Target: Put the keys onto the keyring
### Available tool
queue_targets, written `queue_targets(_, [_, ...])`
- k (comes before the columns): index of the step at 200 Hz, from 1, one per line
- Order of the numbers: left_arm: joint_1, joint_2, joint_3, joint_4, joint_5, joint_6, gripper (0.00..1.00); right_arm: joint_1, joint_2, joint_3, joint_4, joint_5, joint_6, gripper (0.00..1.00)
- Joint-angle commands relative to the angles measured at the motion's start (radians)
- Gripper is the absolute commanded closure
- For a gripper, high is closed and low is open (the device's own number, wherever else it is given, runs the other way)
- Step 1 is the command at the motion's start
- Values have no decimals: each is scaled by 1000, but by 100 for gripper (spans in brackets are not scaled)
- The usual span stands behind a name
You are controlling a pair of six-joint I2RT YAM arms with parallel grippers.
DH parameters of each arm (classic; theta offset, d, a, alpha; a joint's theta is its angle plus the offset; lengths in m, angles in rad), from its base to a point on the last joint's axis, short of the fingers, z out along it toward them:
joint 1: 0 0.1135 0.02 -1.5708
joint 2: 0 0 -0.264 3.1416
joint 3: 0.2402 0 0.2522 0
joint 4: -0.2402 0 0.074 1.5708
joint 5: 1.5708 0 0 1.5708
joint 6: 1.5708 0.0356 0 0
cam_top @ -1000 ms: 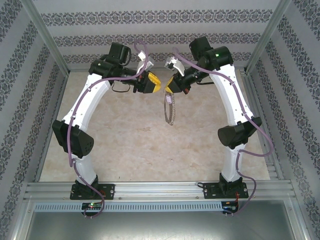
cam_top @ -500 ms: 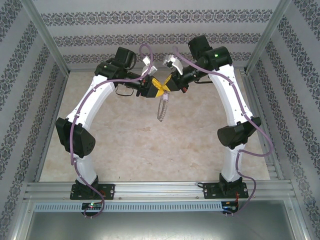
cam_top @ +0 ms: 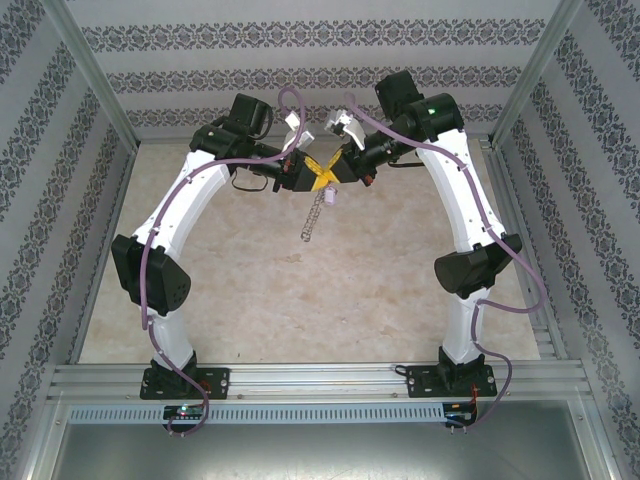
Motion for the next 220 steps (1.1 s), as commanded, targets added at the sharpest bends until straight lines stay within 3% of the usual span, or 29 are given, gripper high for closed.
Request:
queue_targets(1, [-14, -10, -7, 52, 42, -3, 92, 12, -12, -5, 27, -24, 5, 100])
queue_targets(20, [-12, -12, -8, 58, 40, -5, 100, 12, -12, -6, 29, -22, 7, 100])
queue_targets(43, [-12, -30, -42, 127, 16, -43, 100, 2, -29, -27, 69, -24, 33, 100])
queue_targets(58, [-13, -53, -83, 187, -12, -74, 100, -23, -84, -104, 169, -25, 103, 67])
queue_targets(75, [-12, -71, -107, 213, -25, -84, 100, -67, -207, -309, 371, -73, 202, 55])
queue_targets(121, [-11, -116, -165, 296, -57, -125, 100, -171, -511, -926, 1041, -269, 576, 51])
queue_targets(162, [-12, -123, -160, 302, -37, -140, 100, -155, -510, -1097, 1228, -330, 681, 48])
queue_targets(220, [-12, -123, -163, 321, -26, -159, 100, -95, -463, -1106, 1265, -319, 684, 47])
